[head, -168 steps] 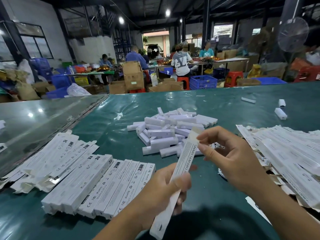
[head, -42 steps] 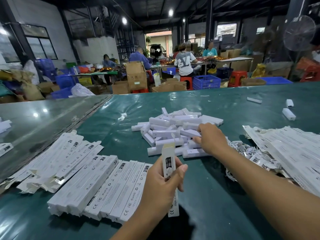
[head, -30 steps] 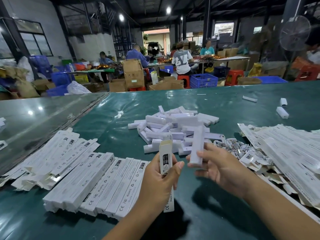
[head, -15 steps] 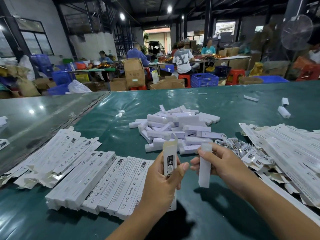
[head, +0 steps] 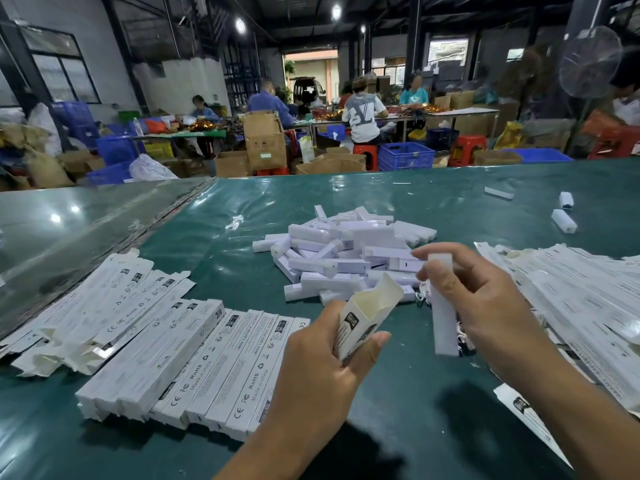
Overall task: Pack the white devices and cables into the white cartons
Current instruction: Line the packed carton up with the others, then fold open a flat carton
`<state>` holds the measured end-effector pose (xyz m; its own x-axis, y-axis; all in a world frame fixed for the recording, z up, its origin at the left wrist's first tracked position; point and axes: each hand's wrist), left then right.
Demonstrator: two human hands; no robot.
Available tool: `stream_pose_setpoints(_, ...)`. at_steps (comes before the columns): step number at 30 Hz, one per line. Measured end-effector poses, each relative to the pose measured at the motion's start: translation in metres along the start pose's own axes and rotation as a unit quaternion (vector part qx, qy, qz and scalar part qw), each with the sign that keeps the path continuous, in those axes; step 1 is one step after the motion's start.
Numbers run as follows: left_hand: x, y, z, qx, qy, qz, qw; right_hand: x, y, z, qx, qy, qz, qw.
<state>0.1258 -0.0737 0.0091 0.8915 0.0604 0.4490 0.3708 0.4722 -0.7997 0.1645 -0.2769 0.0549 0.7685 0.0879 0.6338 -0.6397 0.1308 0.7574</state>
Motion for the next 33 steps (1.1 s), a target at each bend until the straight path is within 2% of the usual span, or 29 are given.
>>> stream_pose_setpoints(2,0.002,-0.001,0.004,0.073,0.001,-0.010,0.997,0.003,0.006,0.006,0.064,-0.046,0.010,0.997)
stream_pose_setpoints(5,0.001,0.000,0.003,0.142,0.010,-0.010,0.990,0.005,0.014,0.010,0.177,-0.148,0.016,0.973)
stream_pose_setpoints(8,-0.004,-0.001,-0.002,0.158,0.035,0.003,0.987,0.001,0.022,0.007,0.169,-0.189,0.075,0.964)
stream_pose_setpoints(12,-0.008,-0.004,-0.003,0.149,0.061,0.020,0.987,-0.009,0.028,-0.008,0.063,-0.198,0.131,0.969)
stream_pose_setpoints(17,-0.007,-0.005,-0.003,0.126,0.044,0.043,0.990,-0.016,0.022,-0.021,-0.045,-0.187,0.153,0.969)
stream_pose_setpoints(23,-0.007,-0.005,-0.001,0.104,0.042,0.045,0.993,-0.017,0.017,-0.022,-0.079,-0.163,0.163,0.970)
stream_pose_setpoints(28,-0.009,-0.006,-0.002,0.122,0.054,0.030,0.991,-0.015,0.019,-0.017,-0.062,-0.233,0.172,0.955)
stream_pose_setpoints(33,-0.009,-0.004,-0.003,0.088,0.042,0.044,0.994,-0.019,0.017,-0.024,-0.078,-0.196,0.178,0.961)
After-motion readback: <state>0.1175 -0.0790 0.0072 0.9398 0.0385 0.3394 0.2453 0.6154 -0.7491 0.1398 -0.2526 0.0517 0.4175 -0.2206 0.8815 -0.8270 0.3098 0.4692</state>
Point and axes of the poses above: each hand's wrist, its own x-axis towards the middle knuckle, its own z-axis out of the back of the hand, y = z × x, and after that the axes turned 12 degrees about z, right-handed
